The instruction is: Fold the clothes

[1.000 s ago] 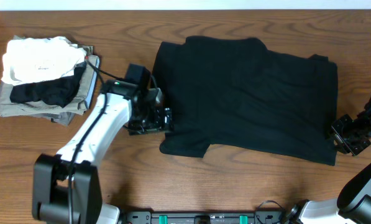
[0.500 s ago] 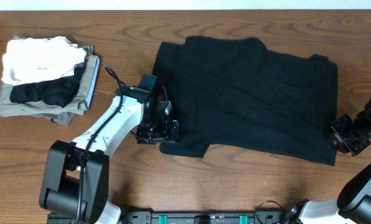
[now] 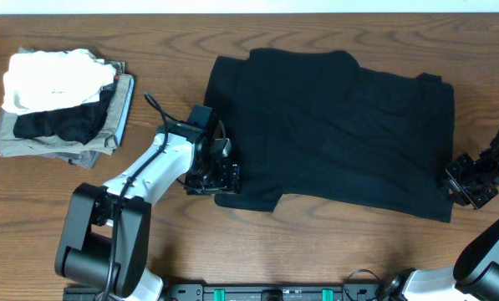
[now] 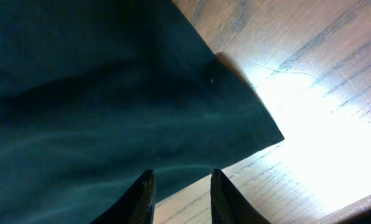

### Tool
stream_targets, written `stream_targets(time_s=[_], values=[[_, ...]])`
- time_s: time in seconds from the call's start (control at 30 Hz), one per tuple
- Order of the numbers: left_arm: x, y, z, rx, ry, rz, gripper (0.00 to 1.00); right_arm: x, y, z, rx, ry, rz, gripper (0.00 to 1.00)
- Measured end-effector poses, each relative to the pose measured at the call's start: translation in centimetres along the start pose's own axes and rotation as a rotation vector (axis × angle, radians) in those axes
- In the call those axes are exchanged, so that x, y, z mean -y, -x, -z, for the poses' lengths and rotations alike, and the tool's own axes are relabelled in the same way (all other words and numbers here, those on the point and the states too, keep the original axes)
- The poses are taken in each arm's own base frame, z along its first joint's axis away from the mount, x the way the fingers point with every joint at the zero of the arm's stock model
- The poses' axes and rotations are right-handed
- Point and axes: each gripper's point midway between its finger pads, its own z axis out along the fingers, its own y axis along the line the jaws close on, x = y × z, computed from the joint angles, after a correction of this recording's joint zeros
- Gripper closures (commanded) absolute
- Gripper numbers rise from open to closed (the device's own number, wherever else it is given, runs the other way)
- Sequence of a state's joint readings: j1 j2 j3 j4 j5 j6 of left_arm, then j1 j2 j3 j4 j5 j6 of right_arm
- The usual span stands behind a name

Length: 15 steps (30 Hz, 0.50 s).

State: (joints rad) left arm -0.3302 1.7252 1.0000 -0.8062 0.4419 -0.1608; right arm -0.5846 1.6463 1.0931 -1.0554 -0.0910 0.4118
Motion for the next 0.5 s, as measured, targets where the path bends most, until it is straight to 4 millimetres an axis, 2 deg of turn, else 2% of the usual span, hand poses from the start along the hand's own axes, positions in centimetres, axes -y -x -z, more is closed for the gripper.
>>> stream_targets(time_s=[0.23, 0.3, 0.33, 0.4, 0.5], values=[[-0.5, -0.6, -0.9, -0.039, 0.01, 0.023, 0.51, 0.0, 0.0, 0.0, -0.001, -0.001, 0.0, 0.72], [-0.5, -0.6, -0.9, -0.042, 0.011, 0.025, 0.65, 0.0, 0.0, 0.0, -0.001, -0.001, 0.0, 0.73], [-0.6, -0.7, -0.9, -0.044, 0.013, 0.026, 0.77, 0.0, 0.0, 0.0, -0.001, -0.001, 0.0, 0.73], [-0.6, -1.0, -0.9, -0.055, 0.017, 0.035, 0.93, 0.0, 0.0, 0.0, -0.001, -0.001, 0.0, 0.72], [-0.8, -1.5, -0.8, -0.076, 0.021, 0.04, 0.94, 0.0, 0.0, 0.0, -0.001, -0.001, 0.0, 0.72]])
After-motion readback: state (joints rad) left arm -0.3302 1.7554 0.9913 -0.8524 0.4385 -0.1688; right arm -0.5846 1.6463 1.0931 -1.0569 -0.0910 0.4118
